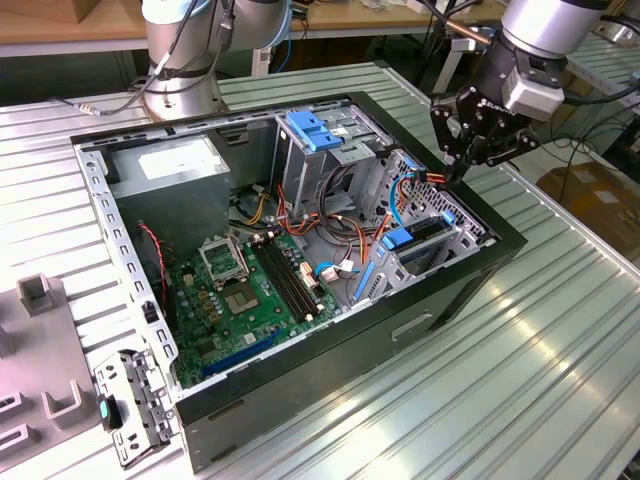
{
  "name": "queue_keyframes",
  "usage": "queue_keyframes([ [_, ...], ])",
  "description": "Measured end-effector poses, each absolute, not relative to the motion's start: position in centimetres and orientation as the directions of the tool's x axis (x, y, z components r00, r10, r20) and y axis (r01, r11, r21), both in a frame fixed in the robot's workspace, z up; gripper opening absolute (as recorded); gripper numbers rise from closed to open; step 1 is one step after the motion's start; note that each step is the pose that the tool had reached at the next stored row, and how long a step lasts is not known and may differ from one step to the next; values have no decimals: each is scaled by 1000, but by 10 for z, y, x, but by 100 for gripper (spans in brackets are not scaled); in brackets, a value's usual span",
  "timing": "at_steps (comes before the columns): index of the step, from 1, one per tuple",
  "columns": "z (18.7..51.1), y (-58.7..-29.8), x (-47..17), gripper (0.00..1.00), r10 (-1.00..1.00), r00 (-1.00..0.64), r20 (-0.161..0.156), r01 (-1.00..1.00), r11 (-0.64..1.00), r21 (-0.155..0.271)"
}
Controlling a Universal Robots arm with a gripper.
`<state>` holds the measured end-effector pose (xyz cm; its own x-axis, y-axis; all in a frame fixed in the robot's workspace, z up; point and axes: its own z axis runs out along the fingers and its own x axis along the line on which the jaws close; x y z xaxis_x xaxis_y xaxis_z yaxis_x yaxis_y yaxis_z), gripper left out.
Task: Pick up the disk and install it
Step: 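Insert the first disk wire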
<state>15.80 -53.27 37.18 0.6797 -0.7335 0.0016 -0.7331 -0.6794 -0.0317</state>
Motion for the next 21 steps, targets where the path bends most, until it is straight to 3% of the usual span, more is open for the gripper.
queue_keyframes([
  [21,372,-533,154,17,-889,457,2,-889,-457,-32],
])
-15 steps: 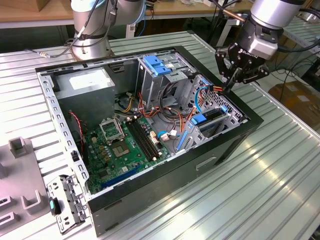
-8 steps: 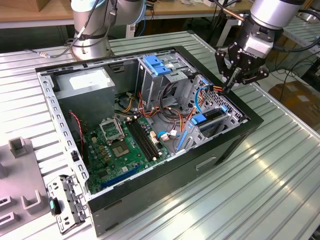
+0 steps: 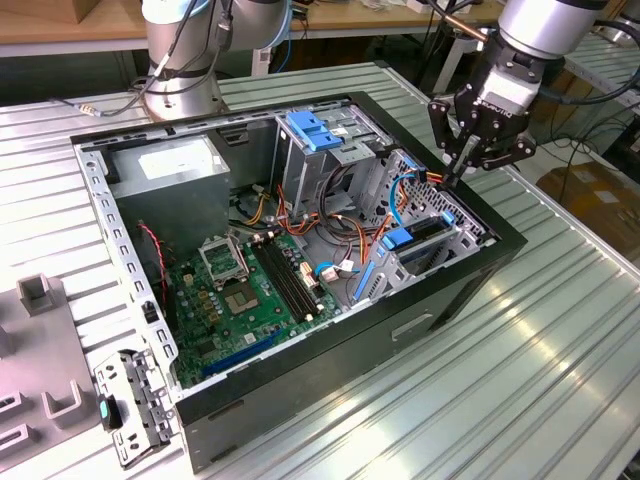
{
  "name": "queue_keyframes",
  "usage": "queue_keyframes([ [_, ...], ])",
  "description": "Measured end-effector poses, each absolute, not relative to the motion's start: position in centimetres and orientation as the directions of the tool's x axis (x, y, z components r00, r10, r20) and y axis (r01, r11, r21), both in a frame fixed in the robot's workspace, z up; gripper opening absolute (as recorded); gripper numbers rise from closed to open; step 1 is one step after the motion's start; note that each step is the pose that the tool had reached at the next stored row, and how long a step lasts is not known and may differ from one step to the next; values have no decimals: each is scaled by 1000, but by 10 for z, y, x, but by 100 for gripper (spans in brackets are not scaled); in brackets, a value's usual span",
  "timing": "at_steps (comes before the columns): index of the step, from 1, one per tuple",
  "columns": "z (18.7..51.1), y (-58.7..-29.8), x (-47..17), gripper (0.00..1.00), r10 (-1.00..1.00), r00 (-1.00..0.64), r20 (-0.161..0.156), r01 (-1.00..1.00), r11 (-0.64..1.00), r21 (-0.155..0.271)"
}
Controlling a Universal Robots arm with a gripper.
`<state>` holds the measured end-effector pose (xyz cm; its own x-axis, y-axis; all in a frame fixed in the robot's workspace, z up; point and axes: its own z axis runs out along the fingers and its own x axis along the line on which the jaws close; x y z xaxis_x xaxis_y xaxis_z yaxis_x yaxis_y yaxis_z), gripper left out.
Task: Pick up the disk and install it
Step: 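Insert the first disk wire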
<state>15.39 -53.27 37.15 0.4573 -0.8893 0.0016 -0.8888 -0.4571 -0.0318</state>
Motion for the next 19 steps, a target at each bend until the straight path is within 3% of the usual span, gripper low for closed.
queue_keyframes([
  [19,372,-533,154,17,-935,353,2,-935,-353,-32],
])
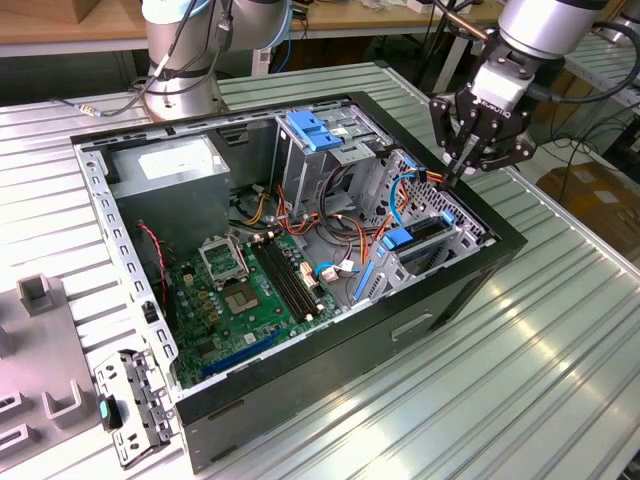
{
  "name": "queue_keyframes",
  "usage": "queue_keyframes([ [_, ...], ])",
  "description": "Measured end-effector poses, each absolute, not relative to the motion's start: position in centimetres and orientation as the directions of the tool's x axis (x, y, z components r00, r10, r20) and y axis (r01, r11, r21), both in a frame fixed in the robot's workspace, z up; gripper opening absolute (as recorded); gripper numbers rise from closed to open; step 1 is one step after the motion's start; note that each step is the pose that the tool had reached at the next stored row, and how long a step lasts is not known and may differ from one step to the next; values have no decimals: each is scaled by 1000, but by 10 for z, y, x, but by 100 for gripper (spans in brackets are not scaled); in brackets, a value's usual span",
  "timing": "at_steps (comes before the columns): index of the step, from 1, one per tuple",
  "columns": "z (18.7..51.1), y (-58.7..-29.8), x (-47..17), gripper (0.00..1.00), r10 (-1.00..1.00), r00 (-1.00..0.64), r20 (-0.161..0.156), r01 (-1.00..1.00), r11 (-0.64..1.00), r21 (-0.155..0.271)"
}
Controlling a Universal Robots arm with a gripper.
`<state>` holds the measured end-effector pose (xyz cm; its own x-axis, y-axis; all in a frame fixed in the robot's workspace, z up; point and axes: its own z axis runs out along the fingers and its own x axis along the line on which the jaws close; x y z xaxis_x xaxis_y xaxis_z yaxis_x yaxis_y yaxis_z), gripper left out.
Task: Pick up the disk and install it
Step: 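Insert the first disk wire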
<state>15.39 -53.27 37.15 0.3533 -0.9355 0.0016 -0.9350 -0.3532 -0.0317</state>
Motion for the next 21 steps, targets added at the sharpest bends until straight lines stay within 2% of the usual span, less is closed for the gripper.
queue_keyframes([
  [8,371,-533,150,17,-949,314,2,-949,-314,-32],
  [21,371,-533,147,17,-990,142,2,-989,-142,-32],
])
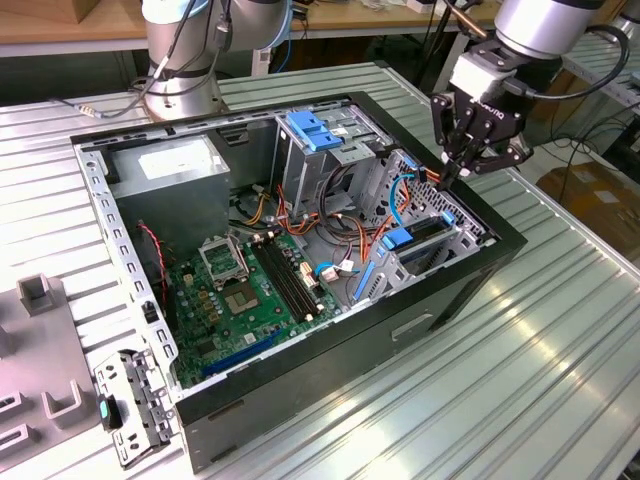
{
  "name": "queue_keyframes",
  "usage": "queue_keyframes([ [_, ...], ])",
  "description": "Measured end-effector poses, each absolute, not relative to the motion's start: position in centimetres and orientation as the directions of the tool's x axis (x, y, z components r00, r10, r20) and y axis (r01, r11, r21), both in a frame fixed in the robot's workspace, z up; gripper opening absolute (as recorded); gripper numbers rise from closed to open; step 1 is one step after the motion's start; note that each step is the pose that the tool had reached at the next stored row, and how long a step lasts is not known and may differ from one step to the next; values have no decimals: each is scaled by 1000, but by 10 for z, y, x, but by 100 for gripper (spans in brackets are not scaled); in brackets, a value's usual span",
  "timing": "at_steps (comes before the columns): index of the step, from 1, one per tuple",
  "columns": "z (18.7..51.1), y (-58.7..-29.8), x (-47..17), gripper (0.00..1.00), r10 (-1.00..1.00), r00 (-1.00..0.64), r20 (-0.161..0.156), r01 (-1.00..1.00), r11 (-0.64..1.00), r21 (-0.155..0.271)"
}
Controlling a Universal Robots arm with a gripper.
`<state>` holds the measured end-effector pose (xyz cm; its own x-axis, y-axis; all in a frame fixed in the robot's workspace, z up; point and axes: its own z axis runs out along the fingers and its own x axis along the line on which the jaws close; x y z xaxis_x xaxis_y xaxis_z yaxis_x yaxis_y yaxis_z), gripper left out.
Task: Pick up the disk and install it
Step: 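Insert the first disk wire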
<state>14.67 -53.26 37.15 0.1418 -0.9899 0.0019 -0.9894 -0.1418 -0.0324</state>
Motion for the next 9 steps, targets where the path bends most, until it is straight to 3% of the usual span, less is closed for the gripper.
queue_keyframes([
  [9,371,-533,137,17,-998,66,2,-997,-66,-32],
])
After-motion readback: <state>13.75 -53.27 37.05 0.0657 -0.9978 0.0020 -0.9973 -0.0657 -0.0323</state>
